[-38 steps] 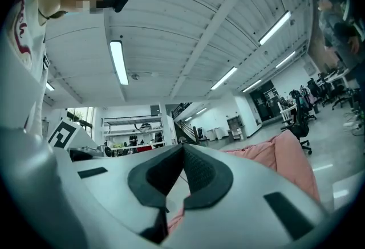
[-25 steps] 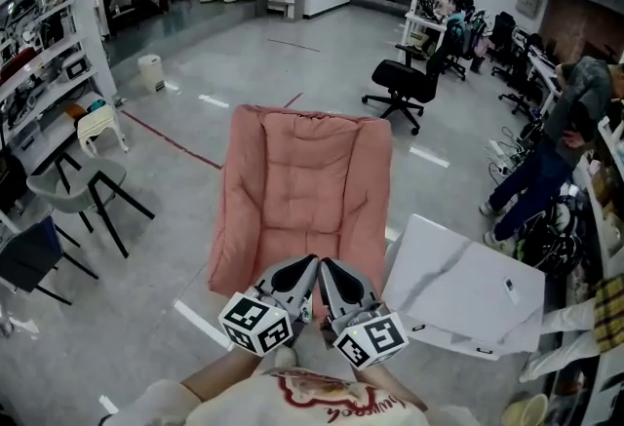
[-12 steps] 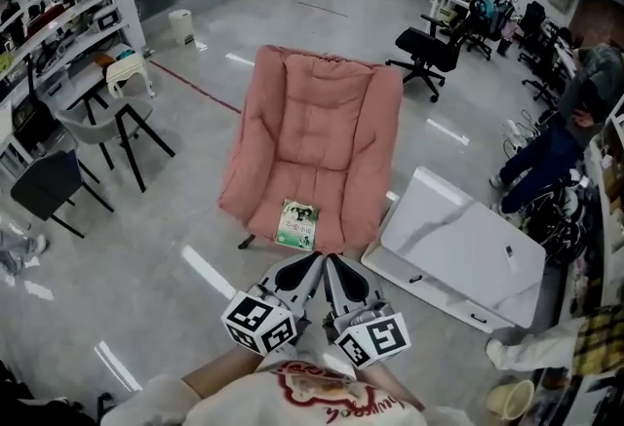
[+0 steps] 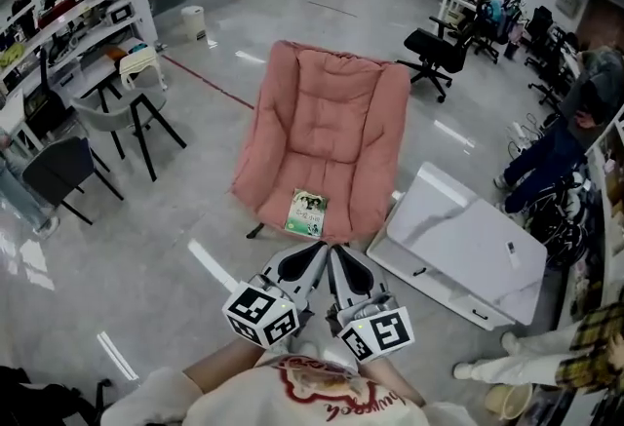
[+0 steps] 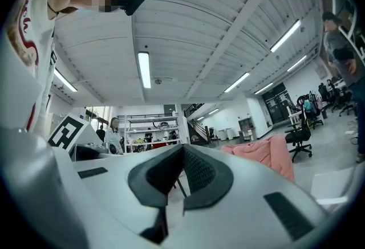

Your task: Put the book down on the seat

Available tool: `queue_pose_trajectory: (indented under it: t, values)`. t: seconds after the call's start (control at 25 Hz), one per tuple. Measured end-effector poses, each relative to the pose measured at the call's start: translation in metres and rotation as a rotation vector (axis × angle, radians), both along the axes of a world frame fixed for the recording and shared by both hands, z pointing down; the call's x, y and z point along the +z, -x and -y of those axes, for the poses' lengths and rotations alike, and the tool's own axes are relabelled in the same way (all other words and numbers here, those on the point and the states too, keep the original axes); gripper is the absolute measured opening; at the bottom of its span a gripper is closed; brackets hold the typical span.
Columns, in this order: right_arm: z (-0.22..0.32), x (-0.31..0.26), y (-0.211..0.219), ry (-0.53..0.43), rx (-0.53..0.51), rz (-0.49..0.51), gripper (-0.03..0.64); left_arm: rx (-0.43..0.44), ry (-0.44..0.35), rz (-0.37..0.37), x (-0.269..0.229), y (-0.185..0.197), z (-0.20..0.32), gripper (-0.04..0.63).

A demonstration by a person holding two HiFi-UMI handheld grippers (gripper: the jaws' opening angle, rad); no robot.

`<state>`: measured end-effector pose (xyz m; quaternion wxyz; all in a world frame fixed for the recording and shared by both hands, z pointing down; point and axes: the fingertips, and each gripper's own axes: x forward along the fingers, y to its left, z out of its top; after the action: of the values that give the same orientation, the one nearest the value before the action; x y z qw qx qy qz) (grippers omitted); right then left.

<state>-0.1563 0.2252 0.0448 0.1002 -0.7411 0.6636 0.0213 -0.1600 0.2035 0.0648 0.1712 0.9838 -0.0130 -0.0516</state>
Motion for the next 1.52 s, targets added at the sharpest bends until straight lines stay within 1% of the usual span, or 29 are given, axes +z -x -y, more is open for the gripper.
queue_pose_trajectory:
  t: [0.2, 0.28, 0.44, 0.6, 0.72, 0.88, 1.0, 1.16, 1.32, 1.52]
  values:
    - [-0.007, 0.011, 0.025, -0.003, -0.061, 0.030, 0.002, -0.071, -0.002, 0.011, 0.010, 0.027, -0.006, 0.003]
    - [-0.008, 0.014, 0.034, 0.001, -0.071, 0.031, 0.002, -0.086, 0.001, 0.019, 0.013, 0.037, -0.008, 0.003]
    - [-0.020, 0.013, 0.051, 0.005, -0.058, 0.013, 0.002, -0.070, -0.015, 0.021, 0.011, 0.054, -0.020, 0.003]
    - [-0.037, 0.010, 0.069, 0.006, -0.022, 0.006, 0.002, -0.034, -0.027, 0.013, 0.008, 0.072, -0.038, 0.003]
    - [-0.051, 0.014, 0.101, 0.004, 0.010, 0.017, 0.002, -0.008, -0.037, 0.020, 0.010, 0.107, -0.053, 0.003]
    - [-0.066, 0.020, 0.166, -0.009, 0.042, 0.033, 0.002, 0.012, -0.045, 0.035, 0.016, 0.170, -0.067, 0.003]
    - [-0.084, 0.027, 0.213, 0.004, 0.061, 0.030, 0.002, 0.017, -0.055, 0.049, 0.021, 0.214, -0.083, 0.003]
    - [-0.109, 0.033, 0.256, 0.016, 0.079, 0.037, 0.002, 0.035, -0.047, 0.054, 0.028, 0.254, -0.107, 0.003]
    - [-0.127, 0.028, 0.276, 0.001, 0.082, 0.022, 0.002, 0.040, -0.055, 0.035, 0.023, 0.272, -0.124, 0.003]
    - [-0.136, 0.015, 0.278, -0.009, 0.081, 0.000, 0.002, 0.028, -0.072, 0.016, 0.011, 0.274, -0.133, 0.003]
